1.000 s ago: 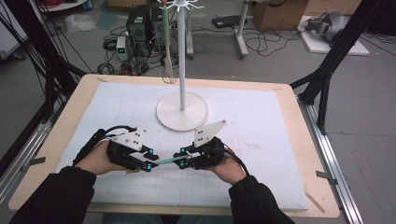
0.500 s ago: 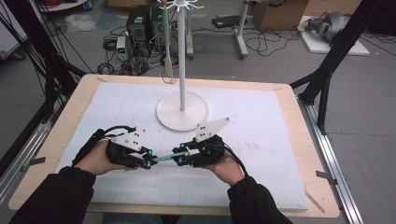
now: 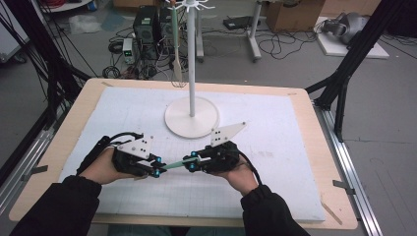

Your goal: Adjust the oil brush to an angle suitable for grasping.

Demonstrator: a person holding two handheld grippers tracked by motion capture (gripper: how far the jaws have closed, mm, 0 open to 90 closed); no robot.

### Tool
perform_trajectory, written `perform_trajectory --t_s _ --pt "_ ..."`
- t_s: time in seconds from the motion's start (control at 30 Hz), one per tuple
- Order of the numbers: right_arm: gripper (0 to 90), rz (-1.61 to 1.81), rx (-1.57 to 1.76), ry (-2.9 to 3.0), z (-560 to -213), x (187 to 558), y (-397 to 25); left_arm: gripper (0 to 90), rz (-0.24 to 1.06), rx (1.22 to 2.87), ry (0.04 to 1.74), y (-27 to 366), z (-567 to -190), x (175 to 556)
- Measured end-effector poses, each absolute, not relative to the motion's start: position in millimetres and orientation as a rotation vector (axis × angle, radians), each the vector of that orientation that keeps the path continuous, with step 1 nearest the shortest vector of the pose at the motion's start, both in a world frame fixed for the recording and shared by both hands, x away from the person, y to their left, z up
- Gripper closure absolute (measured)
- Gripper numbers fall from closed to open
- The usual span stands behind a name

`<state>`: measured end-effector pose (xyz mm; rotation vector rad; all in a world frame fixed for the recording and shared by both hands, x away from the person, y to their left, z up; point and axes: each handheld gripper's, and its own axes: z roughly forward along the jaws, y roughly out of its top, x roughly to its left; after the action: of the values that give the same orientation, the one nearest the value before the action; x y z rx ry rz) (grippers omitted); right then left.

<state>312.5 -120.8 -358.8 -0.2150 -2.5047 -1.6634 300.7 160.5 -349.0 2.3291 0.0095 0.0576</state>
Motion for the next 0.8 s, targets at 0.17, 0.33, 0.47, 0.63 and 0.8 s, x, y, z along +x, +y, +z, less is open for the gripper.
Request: perform_trajectory --t_s 0.17,0.33,0.47,0.63,0.8 --pt "83.7 -1.663 -0.159 -2.546 -352 310 -118 83.1 0.036 2.336 0.004 159 -349 300" --pt "83.0 -1.696 -0.157 -2.551 -349 309 -117 84.6 0.059 2.315 0.024 162 -347 302" --pt "83.2 -1.696 -0.147 -2.551 -348 308 -117 83.8 0.038 2.326 0.018 161 -347 301" --pt "83.6 -1.642 -0.102 -2.603 -341 307 -112 77.6 0.032 2.327 0.007 156 -348 301" --pt "83.5 -1.626 -0.052 -2.657 -329 306 -107 84.0 0.037 2.318 0.004 156 -345 301"
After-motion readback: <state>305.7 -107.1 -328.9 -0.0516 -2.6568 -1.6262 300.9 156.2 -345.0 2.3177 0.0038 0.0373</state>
